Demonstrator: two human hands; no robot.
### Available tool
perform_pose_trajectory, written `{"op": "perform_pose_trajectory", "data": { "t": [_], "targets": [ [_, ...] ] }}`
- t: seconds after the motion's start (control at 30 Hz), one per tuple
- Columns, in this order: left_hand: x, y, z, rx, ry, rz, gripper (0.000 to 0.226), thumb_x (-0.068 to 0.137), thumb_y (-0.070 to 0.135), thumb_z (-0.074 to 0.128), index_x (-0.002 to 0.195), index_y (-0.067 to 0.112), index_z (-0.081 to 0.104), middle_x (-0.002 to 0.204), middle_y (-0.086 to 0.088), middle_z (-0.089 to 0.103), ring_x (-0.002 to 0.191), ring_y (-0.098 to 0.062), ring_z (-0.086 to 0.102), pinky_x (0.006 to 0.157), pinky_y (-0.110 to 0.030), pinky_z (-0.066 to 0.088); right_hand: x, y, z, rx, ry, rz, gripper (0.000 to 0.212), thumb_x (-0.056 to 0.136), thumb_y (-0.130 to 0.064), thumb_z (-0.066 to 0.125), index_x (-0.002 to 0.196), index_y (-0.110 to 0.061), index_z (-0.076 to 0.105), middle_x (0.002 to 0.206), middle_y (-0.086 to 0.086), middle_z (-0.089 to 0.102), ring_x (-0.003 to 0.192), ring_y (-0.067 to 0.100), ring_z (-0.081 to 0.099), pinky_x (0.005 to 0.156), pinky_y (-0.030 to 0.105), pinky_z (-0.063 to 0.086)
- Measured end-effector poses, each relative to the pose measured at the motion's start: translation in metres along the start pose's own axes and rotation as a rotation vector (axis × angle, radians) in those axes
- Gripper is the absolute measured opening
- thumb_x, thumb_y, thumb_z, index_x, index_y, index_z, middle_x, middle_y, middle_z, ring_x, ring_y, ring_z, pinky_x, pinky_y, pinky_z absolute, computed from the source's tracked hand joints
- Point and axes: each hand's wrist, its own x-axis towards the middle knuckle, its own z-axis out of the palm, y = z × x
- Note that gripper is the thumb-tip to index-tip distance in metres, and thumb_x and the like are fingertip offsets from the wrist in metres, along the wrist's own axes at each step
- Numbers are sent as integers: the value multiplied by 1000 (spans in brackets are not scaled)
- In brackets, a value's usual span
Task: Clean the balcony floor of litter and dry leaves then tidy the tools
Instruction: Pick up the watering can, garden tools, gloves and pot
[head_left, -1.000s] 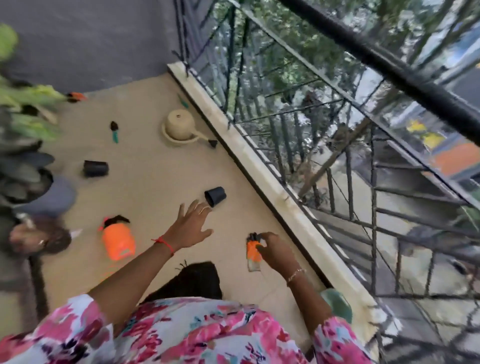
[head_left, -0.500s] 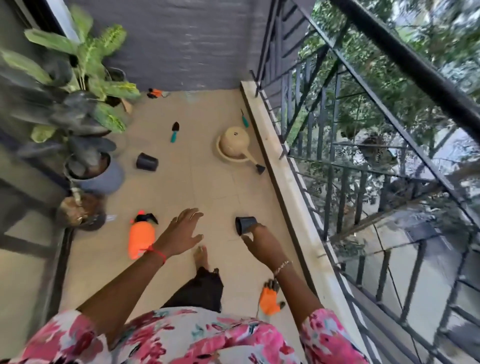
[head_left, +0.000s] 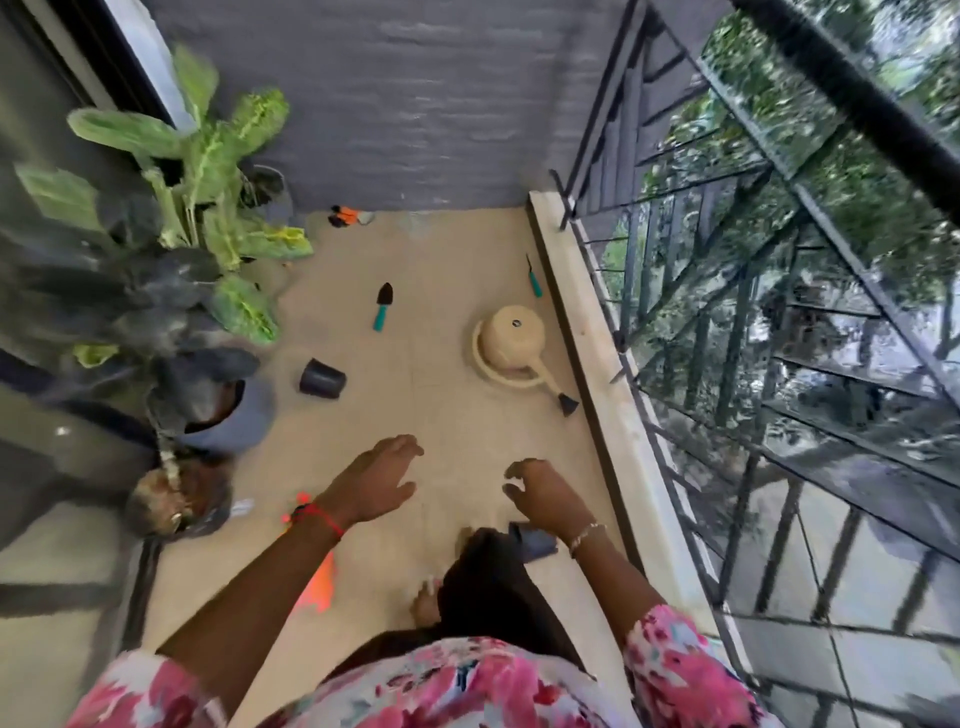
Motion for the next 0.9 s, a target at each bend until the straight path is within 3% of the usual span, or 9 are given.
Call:
{"op": "perform_pose_trajectory", "data": {
  "t": [0.1,0.17,0.27,0.43,0.53,0.6,0.7,0.8,0.9],
  "targets": [
    [47,-25,-20,8,-2,47,56,66,13,81,116,4,59,124,-18,58,110,-30,61,85,-33,52,47,-7,-33,-37,-20,-61,34,96,-21,47,126,-7,54,127,11,54,121,23,46,98,29,35],
    [78,-39,-33,94,-47,75,53,57,14,84,106,5,64,112,-18,65,97,-30,67,72,-38,56,74,-10,-56,-67,-30,-116,33,97,-23,45,123,-5,56,123,13,56,115,26,51,95,32,39],
    [144,-55,-64,80,-26,92,44,83,13,63,125,4,54,141,-16,44,130,-29,44,103,-36,38,129,-2,-87,-55,-69,-182,35,99,-29,43,110,-2,62,111,16,60,102,29,58,88,38,44],
    [264,-75,-94,122,-155,77,47,95,20,47,140,11,37,153,-4,23,141,-20,22,112,-30,23,226,22,-129,-13,-113,-132,36,99,-29,41,108,-2,63,110,14,61,101,26,57,86,31,42],
    [339,-90,-92,194,-202,173,43,85,13,59,127,8,54,142,-11,45,133,-26,41,109,-37,33,297,38,-135,35,-87,-12,32,99,-28,42,109,-6,63,111,12,61,101,24,57,85,26,39],
    [396,-101,-80,287,-236,236,37,65,17,68,101,12,71,113,-9,67,107,-25,64,87,-39,53,352,55,-123,35,-93,63,34,100,-31,39,111,-6,60,113,11,60,102,24,56,86,29,42],
    [478,-121,-37,454,-326,285,37,65,24,70,101,13,72,110,-5,68,108,-21,63,89,-41,52,434,81,-87,-28,-167,153,38,100,-34,36,119,-5,54,121,13,55,109,27,52,91,36,43],
    [550,-161,33,502,-388,378,55,27,26,88,79,15,76,87,-2,72,90,-21,69,75,-44,56,519,111,-33,-135,-271,189,38,98,-32,39,122,-4,47,126,15,49,115,31,47,92,38,39],
    [614,-196,101,616,-490,416,59,55,32,83,109,11,69,115,-9,65,116,-23,58,96,-46,47,602,145,25,-162,-277,250,40,95,-27,46,126,-2,43,132,15,44,121,29,43,96,37,37]
  ]
}}
